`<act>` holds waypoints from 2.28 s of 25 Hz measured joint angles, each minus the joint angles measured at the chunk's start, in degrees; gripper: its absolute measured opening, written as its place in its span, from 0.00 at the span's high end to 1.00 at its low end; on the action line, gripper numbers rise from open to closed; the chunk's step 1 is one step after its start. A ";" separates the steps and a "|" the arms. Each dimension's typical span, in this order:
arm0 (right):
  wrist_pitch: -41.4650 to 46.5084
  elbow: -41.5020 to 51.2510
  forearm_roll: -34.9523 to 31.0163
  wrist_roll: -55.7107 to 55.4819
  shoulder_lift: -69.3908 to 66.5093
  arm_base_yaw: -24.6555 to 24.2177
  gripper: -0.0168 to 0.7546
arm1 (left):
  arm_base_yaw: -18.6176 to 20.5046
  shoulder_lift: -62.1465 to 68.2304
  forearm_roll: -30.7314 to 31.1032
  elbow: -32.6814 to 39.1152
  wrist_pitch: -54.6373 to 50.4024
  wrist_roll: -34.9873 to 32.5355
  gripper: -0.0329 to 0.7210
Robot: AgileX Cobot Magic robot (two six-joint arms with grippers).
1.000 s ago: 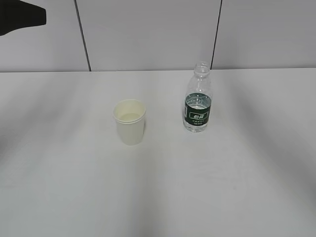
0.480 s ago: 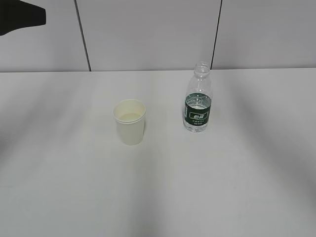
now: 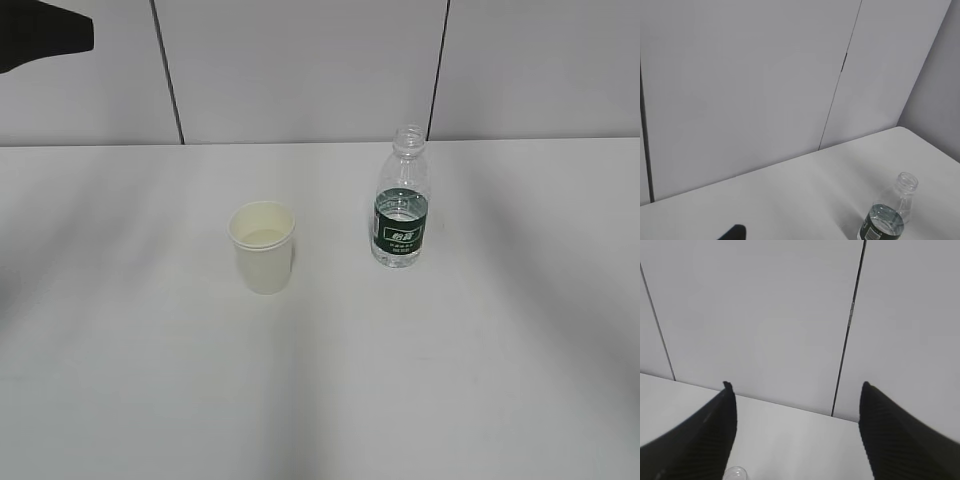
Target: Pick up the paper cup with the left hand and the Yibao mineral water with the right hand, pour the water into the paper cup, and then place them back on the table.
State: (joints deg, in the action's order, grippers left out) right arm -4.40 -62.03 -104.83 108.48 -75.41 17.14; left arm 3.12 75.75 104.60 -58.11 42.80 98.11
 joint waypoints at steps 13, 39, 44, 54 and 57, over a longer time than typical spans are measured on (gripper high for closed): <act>0.00 0.00 0.00 0.00 0.00 0.00 0.21 | -0.37 -0.01 0.20 0.00 0.05 -1.53 0.36; 1.76 0.00 0.11 -0.03 -25.57 0.00 0.21 | -2.08 -1.18 0.20 -3.12 -2.40 2.97 0.36; 6.14 -1.68 2.95 -0.13 -31.13 -0.98 0.21 | -4.16 -1.01 0.20 -3.07 -2.56 1.15 0.37; 11.44 -11.23 1.29 -0.13 -26.03 -1.11 0.21 | -4.90 -0.57 0.20 -3.07 -2.65 0.18 0.38; 11.07 -11.23 1.29 -0.13 -25.56 -1.17 0.21 | -4.90 -0.57 0.20 -3.07 -2.84 0.18 0.38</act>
State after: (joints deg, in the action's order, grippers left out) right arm 6.67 -73.26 -103.54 108.35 -100.96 15.98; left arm -1.78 75.19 104.80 -61.17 39.96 98.29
